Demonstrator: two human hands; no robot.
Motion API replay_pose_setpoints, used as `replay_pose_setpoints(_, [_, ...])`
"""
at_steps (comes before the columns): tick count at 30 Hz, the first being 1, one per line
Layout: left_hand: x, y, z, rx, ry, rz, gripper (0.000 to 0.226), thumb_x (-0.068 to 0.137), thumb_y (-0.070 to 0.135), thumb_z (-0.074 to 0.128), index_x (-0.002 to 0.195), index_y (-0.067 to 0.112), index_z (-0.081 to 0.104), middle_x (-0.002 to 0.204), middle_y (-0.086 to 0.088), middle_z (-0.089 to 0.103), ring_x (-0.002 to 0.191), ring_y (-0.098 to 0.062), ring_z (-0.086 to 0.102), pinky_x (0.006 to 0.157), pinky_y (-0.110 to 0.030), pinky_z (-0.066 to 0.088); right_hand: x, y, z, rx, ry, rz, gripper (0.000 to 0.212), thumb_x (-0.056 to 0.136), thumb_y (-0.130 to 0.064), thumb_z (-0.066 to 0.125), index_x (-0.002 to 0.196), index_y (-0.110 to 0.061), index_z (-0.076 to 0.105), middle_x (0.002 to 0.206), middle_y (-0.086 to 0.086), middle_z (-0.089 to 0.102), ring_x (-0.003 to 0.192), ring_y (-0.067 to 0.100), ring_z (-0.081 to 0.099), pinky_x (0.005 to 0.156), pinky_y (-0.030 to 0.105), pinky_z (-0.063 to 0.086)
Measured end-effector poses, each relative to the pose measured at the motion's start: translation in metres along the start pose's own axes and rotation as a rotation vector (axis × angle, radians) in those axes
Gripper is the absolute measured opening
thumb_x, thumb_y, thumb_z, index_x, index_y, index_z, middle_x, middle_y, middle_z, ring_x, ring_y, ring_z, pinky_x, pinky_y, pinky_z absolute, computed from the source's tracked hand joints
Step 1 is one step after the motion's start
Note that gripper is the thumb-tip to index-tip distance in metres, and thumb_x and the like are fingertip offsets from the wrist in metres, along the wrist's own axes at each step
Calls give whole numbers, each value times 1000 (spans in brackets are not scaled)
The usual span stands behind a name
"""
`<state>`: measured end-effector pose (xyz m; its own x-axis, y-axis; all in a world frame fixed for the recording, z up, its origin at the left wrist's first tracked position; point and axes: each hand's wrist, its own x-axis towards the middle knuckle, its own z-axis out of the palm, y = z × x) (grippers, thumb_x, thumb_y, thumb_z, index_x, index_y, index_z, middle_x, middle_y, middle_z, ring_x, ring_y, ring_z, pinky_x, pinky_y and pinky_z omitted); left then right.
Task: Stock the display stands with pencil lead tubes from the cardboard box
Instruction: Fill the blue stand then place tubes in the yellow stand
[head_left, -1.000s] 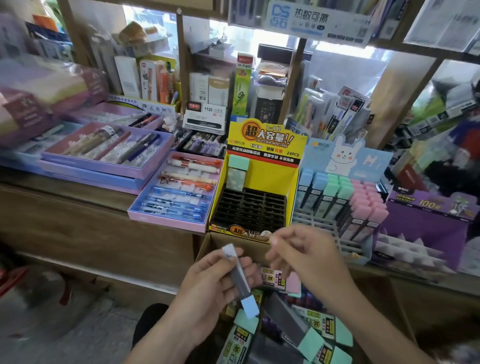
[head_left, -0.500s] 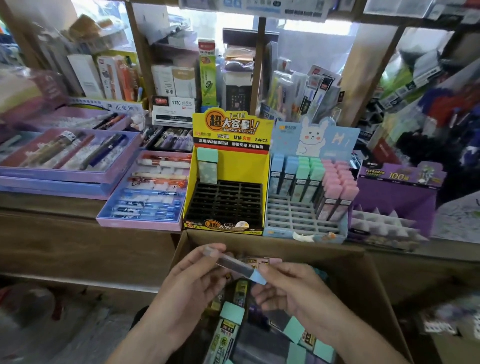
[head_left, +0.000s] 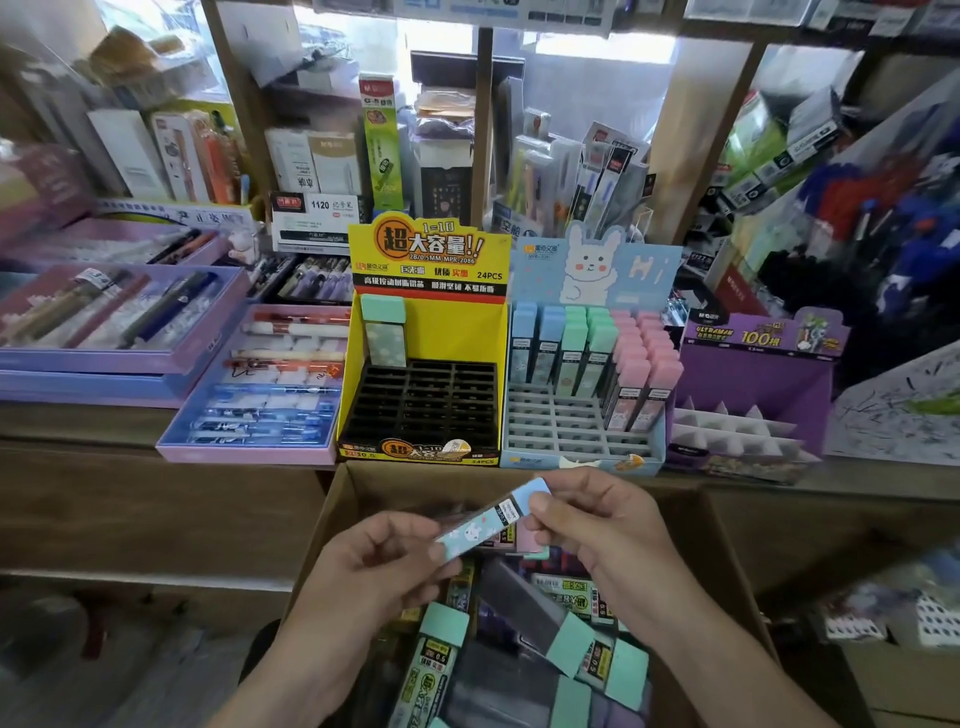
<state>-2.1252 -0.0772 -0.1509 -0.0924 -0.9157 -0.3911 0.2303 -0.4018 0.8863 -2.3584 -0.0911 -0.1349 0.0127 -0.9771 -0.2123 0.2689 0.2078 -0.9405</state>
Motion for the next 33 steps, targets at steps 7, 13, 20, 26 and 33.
replay_pose_setpoints(7, [-2,-4,5,257,-68,24,19,76,2,85,83,19,80,84,-9,79,75,-13,74,64,-16,55,0,1,-3,-122,-5,-97,17,88,-6,76,102,-13,81,87,22,76,76,28,71,73,29,60])
replay_pose_setpoints(13, [6,-4,0,233,21,-4,17,89,6,75,87,22,81,89,3,80,82,-10,72,73,-26,57,1,-32,-4,-256,68,-336,15,86,-15,77,98,-23,83,86,8,79,75,19,75,68,21,60])
replay_pose_setpoints(20, [11,-5,-8,172,108,-31,18,95,9,70,88,22,81,93,-10,80,83,-19,74,63,-25,53,24,-89,-13,-466,141,-669,14,89,-9,77,101,-16,77,82,2,78,69,17,74,66,22,60])
replay_pose_setpoints(26, [8,-5,-9,273,104,16,21,95,12,70,87,28,80,88,-11,78,78,-18,66,67,-27,52,61,-113,-10,-611,168,-750,12,91,-7,76,102,-11,74,83,8,74,73,23,73,71,28,63])
replay_pose_setpoints(33, [5,-3,-8,406,67,68,24,95,14,70,86,35,78,87,-2,77,77,-10,73,68,-19,51,89,-110,-1,-692,142,-716,18,91,-7,76,95,-24,71,84,14,73,79,35,71,73,46,63])
